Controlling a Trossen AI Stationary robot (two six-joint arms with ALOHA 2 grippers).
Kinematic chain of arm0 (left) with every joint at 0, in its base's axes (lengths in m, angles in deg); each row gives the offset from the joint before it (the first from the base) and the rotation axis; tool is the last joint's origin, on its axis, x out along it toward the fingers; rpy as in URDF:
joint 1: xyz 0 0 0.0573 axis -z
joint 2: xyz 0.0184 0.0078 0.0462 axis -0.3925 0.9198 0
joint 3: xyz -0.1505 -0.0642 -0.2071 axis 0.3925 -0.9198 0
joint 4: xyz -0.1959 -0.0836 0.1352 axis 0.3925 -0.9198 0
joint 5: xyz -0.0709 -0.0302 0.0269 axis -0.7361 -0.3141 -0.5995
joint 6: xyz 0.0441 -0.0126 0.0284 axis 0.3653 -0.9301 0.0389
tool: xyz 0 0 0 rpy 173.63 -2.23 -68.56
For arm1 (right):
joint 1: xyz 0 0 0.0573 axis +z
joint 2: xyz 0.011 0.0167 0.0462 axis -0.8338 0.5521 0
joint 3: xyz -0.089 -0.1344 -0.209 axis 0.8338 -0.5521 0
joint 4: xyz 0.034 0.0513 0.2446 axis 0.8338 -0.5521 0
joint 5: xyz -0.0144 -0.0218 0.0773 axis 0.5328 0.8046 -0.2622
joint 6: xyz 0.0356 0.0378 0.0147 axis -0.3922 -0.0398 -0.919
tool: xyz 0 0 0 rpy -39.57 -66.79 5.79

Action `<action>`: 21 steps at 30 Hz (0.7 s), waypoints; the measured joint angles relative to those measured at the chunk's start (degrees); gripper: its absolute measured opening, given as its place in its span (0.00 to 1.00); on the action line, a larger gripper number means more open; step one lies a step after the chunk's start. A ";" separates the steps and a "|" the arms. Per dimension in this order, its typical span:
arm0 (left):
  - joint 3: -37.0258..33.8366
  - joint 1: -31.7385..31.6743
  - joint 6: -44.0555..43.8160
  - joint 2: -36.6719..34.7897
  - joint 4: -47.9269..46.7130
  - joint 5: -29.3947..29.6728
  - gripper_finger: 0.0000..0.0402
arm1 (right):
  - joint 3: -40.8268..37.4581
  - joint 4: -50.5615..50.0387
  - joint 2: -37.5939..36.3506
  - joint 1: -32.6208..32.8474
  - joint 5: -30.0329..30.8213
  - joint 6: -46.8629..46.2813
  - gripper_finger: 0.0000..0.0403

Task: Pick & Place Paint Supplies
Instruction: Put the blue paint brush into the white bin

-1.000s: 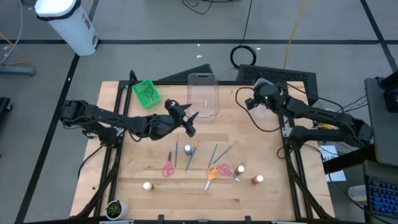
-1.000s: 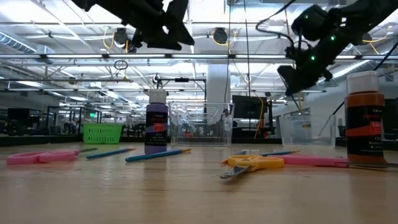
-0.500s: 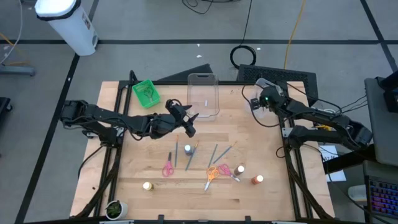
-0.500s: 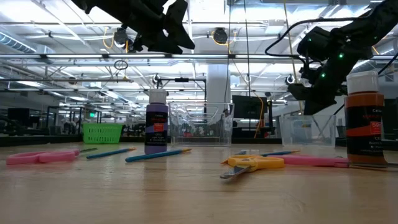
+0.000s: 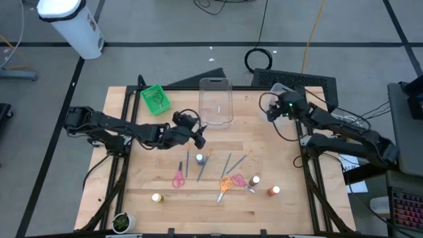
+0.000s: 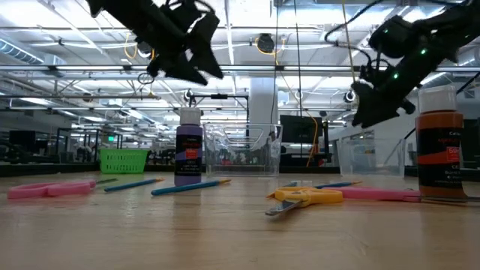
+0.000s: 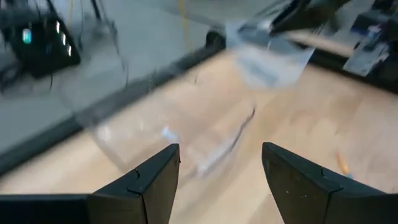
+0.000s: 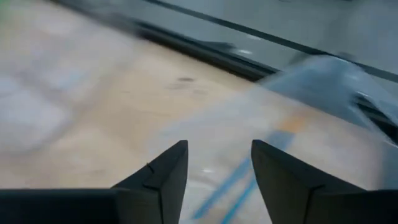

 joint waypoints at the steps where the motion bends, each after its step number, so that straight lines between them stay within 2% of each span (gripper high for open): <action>1: 0.01 0.20 -2.91 0.00 -2.79 -0.07 0.59 | 0.00 0.01 -1.32 0.00 -3.65 0.44 0.43; 4: -0.01 0.65 -11.53 0.00 -10.48 -2.19 0.59 | 0.00 0.30 -5.22 0.28 -12.51 0.27 0.43; 6: -0.01 0.76 -16.32 0.02 -14.58 -3.36 0.59 | 0.00 1.41 -7.27 1.08 -14.76 0.14 0.42; 11: -0.01 0.73 -25.51 1.75 -18.45 -4.26 0.59 | 0.00 4.87 -10.42 5.60 -14.97 3.51 0.39; 17: -0.06 1.08 -30.78 6.15 -19.11 -12.57 0.59 | -2.33 11.55 -11.65 13.41 -14.90 6.34 0.37; 21: -0.06 2.01 -35.99 7.96 -22.10 -13.98 0.59 | -4.02 13.85 -11.79 16.71 -14.82 7.87 0.36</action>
